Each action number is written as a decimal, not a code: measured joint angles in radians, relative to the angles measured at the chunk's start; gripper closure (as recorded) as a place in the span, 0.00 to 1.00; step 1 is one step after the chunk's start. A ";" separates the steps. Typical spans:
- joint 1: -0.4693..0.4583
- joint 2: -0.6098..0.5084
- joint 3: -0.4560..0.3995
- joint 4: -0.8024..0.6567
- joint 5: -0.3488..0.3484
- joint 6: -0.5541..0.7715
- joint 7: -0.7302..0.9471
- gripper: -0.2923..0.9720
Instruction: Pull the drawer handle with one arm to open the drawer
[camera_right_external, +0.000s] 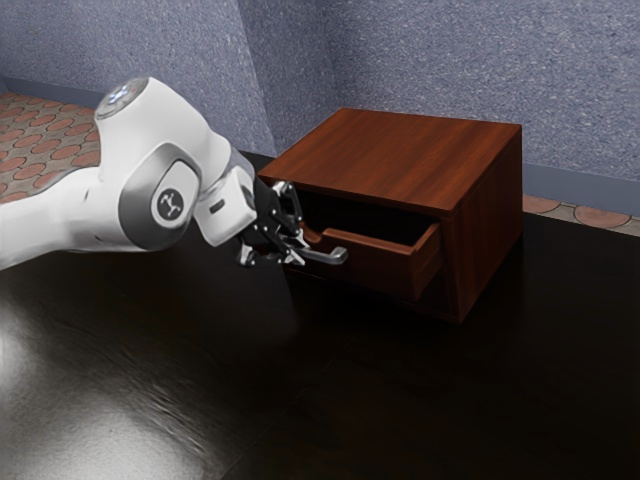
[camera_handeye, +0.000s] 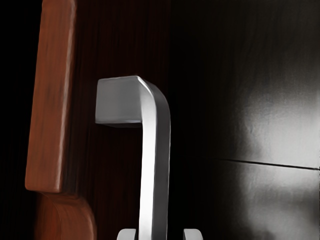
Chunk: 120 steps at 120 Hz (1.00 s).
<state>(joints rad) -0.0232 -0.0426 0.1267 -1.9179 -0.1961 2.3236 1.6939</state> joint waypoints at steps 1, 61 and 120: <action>-0.001 -0.001 0.000 -0.001 0.000 0.000 0.000 0.75; -0.031 -0.072 -0.001 -0.066 -0.006 -0.004 -0.001 0.76; -0.008 -0.482 -0.098 -0.264 -0.007 -0.063 -0.001 0.67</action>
<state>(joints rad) -0.0311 -0.5248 0.0287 -2.1818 -0.2031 2.2604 1.6925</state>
